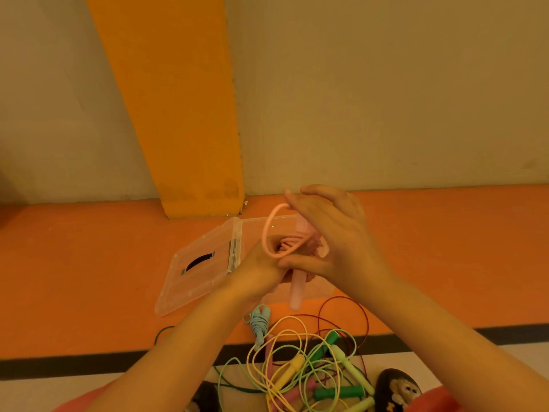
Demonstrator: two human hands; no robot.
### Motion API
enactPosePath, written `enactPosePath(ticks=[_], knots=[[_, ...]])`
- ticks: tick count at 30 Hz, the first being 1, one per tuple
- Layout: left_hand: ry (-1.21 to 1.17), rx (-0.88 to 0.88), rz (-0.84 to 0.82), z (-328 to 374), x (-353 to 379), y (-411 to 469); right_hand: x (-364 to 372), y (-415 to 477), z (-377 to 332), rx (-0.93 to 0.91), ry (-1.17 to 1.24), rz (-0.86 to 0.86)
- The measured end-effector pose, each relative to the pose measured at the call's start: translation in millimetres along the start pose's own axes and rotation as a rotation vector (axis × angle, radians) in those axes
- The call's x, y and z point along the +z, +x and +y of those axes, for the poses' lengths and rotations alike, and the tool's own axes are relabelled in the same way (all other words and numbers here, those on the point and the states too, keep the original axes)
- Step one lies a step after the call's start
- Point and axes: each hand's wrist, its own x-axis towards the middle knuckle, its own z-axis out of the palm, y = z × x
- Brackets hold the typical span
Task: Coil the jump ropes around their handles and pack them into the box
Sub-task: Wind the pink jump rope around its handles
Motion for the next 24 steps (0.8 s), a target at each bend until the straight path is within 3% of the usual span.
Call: enactPosePath(ticks=[10,19,24], knots=[[0.079,0.054,0.029,-2.7,-2.8,-0.5,-2.0,-0.9,3.5,0.01,0.165,0.09],[0.115,-0.002,0.144,-2.2,-7.0,7.9,-12.2,0.2,-3.5,0.294,0.55,0.183],[0.163,0.07,0.293,-3.2,2.3,8.8,-5.0,0.0,5.8,0.409,0.526,0.143]])
